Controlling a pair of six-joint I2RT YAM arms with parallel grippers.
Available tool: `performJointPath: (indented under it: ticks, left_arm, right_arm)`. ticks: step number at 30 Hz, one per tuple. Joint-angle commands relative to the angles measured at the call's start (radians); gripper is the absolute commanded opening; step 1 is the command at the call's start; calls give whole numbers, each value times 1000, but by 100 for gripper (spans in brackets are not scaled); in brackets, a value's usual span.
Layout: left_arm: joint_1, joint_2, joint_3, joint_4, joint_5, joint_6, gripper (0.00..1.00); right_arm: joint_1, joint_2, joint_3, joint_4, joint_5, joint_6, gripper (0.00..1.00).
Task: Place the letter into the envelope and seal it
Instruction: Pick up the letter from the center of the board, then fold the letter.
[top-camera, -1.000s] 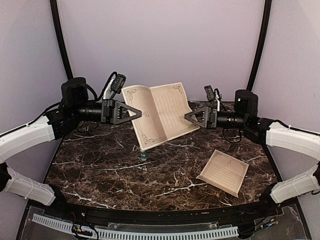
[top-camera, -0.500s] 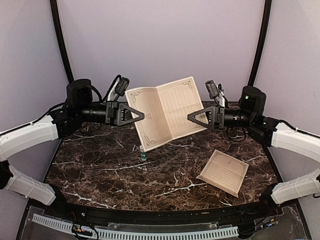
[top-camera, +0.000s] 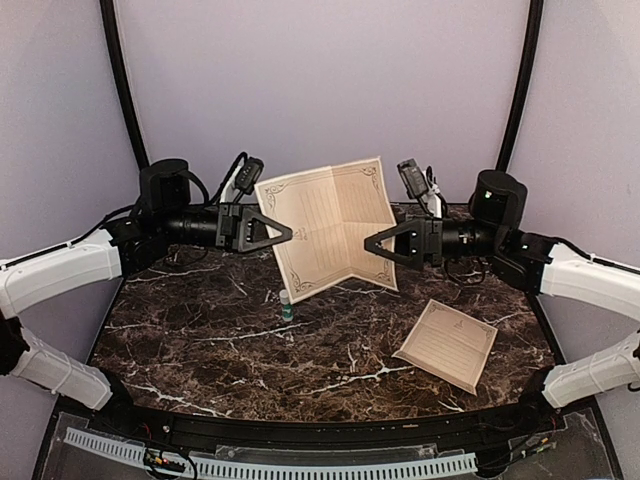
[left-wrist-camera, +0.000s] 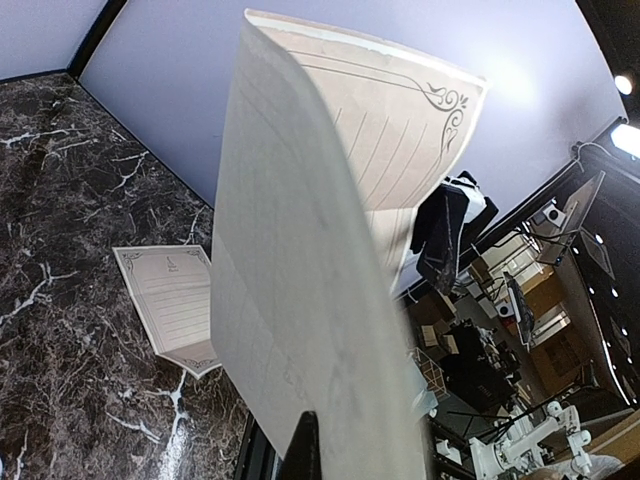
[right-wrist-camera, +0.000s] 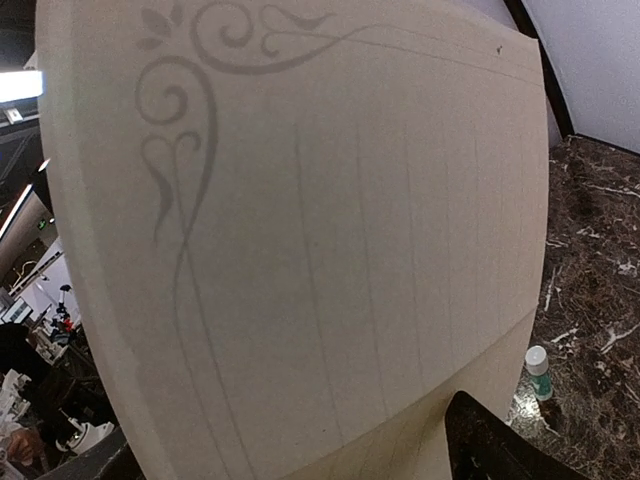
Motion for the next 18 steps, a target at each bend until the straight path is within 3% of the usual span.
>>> performJointPath:
  ticks: [1,18]
  left_arm:
    - [-2,-1,23,47,28,-6,0]
    - [-3,11,19,94,94,-7,0]
  right_arm:
    - [23,18,35,51,9,-8,89]
    - [112,138,124,124,43,4,90]
